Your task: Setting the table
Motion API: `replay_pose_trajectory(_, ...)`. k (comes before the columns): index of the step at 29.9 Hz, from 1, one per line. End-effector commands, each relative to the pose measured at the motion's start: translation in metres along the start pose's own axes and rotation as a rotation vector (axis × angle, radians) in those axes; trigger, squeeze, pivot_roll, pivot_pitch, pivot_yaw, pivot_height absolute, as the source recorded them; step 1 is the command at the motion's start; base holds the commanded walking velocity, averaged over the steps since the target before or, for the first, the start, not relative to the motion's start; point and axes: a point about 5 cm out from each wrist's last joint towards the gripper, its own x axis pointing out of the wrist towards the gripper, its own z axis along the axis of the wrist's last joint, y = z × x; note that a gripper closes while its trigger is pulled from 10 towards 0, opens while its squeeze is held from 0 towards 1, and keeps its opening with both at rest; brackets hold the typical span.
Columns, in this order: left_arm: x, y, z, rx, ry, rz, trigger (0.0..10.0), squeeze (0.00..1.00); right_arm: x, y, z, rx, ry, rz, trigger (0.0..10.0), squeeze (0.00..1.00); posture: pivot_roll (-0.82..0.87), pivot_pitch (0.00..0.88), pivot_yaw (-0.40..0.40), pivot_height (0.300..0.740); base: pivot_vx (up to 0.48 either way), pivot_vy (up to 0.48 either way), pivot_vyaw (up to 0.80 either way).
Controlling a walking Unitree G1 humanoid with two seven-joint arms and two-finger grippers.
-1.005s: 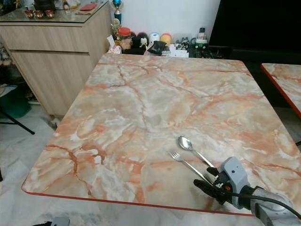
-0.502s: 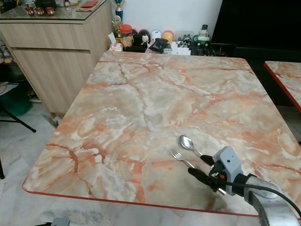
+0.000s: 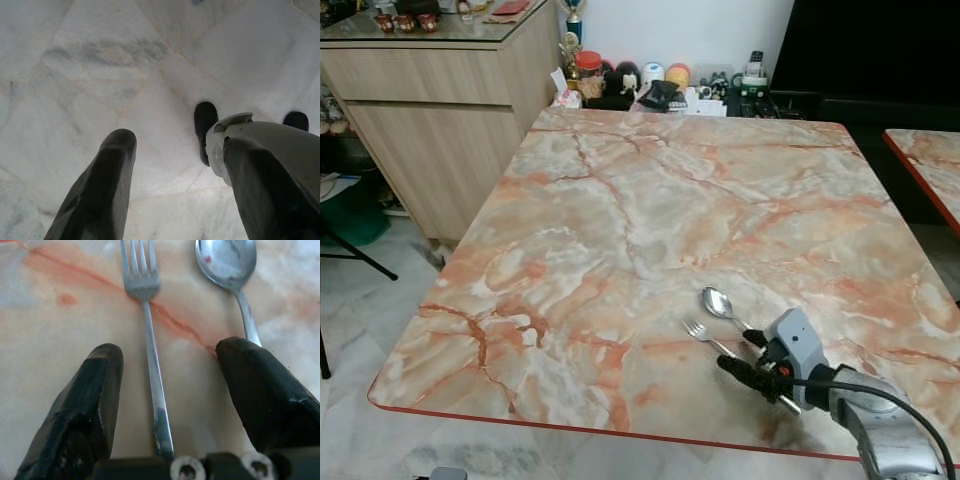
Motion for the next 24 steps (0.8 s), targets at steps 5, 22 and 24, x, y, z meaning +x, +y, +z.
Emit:
replay_pose_trajectory(5, -0.002, 0.003, -0.009, 0.018, 0.041, -0.001, 10.0, 0.0, 0.004, 0.003, 0.005, -0.016, -0.032, 0.038, 10.0, 0.0, 0.01, 0.132, 0.024, 0.74, 0.0, 0.0, 0.0)
replay_pose_trajectory(22, -0.002, 0.001, -0.008, 0.015, 0.036, -0.005, 10.0, 0.0, 0.014, 0.004, 0.009, -0.036, -0.044, 0.061, 10.0, 0.0, 0.01, 0.136, 0.021, 0.74, 0.0, 0.0, 0.0)
replay_pose_trajectory(24, -0.002, 0.001, -0.007, 0.016, 0.034, -0.006, 10.0, 0.0, 0.017, 0.005, 0.009, -0.04, -0.045, 0.069, 10.0, 0.0, 0.01, 0.136, 0.022, 0.74, 0.0, 0.0, 0.0)
